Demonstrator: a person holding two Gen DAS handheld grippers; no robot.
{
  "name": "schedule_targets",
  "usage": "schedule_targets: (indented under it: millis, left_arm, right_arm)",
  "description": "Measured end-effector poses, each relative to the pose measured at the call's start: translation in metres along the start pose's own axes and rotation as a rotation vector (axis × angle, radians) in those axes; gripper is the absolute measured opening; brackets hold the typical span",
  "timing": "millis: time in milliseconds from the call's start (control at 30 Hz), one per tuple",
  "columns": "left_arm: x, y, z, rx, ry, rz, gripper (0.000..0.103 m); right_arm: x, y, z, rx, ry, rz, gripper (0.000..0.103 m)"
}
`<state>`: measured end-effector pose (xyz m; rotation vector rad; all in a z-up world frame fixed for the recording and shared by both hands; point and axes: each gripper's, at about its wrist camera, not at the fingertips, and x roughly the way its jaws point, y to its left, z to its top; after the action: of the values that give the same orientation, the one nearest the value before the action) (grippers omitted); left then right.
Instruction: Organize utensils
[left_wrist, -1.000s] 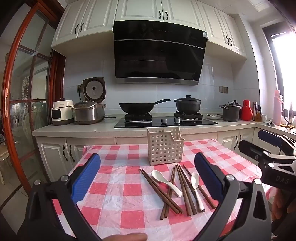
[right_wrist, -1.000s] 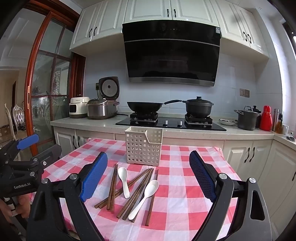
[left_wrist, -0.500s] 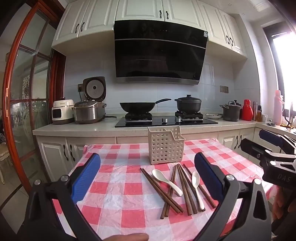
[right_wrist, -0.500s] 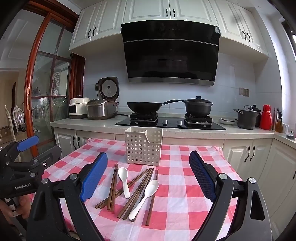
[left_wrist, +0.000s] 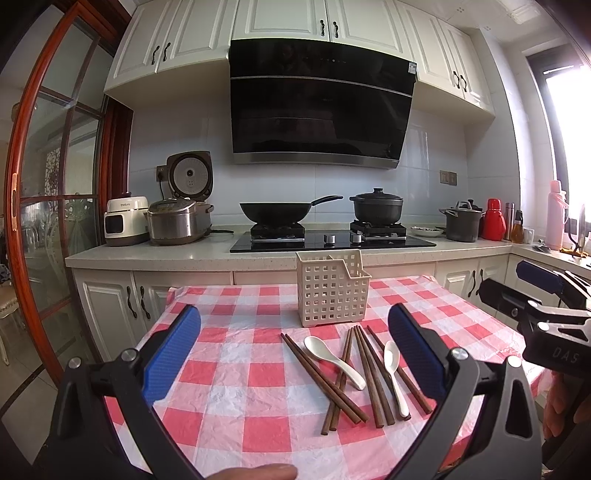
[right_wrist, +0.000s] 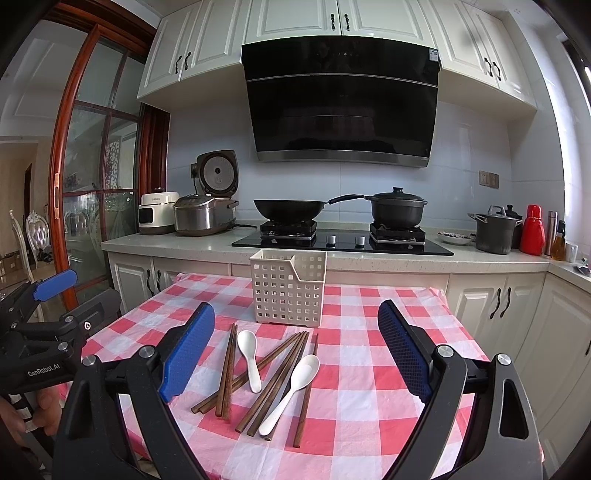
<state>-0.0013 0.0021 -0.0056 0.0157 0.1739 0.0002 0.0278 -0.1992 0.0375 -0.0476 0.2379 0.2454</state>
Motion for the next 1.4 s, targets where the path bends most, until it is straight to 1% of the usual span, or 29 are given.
schedule_targets:
  millis: [467, 1400]
  left_arm:
    - [-0.0004, 0.0018, -0.0002, -0.003, 0.013, 0.003, 0.098]
    - [-0.0002, 0.0008, 0.001, -0.001, 0.015, 0.003, 0.098]
  right_arm:
    - [0.0023, -0.0008, -0.0018, 0.013, 0.015, 0.001, 0.084]
    - [0.0024, -0.0017, -0.0021, 0.026, 0.018, 0.004, 0.084]
